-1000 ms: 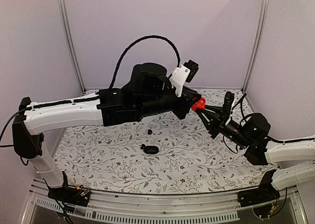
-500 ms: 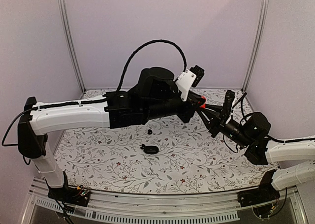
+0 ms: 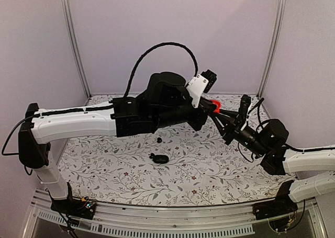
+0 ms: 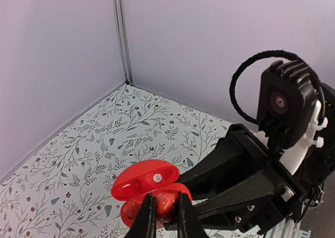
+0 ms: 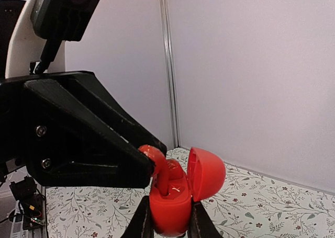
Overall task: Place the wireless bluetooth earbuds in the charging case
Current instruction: Insert the right earbud into the right side groove of the charging case.
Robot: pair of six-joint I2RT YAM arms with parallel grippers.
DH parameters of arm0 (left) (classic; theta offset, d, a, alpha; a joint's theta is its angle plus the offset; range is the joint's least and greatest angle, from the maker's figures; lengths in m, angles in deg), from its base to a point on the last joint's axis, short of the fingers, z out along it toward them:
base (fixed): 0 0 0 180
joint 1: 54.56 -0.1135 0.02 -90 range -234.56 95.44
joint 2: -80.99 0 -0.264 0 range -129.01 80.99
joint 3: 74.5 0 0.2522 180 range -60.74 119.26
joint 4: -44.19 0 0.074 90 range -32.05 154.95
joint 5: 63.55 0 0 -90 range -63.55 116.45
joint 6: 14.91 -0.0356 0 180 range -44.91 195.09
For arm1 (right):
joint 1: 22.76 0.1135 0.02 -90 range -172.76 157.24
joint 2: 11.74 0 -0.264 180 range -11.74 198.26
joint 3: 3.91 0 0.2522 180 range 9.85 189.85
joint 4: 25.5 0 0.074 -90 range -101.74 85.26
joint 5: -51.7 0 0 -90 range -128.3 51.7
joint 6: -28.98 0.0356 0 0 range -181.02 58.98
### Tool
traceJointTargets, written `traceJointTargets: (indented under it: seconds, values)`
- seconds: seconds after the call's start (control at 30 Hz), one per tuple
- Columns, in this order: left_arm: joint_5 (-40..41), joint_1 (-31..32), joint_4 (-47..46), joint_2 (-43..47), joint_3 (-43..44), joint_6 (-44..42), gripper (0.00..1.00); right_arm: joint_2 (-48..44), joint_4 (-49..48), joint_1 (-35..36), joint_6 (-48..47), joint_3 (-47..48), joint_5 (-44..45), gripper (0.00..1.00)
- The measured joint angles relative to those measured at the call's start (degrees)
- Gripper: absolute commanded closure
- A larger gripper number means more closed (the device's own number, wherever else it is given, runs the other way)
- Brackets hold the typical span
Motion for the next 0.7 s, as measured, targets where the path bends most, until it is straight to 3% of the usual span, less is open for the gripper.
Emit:
traceJointTargets:
  seconds: [0.23,0.47,0.7]
  values:
    - [0.0,0.1,0.1,0.0,-0.4,0.1,0.96,-0.2,0.1,0.0,-0.1,0.0,0.5,1.00]
    - [-0.1,0.1,0.7,0.0,-0.4,0.3,0.80,-0.2,0.3,0.0,-0.2,0.2,0.5,1.00]
    - [0.1,0.2,2.0,0.2,-0.4,0.1,0.73,-0.1,0.9,0.0,-0.2,0.4,0.6,1.00]
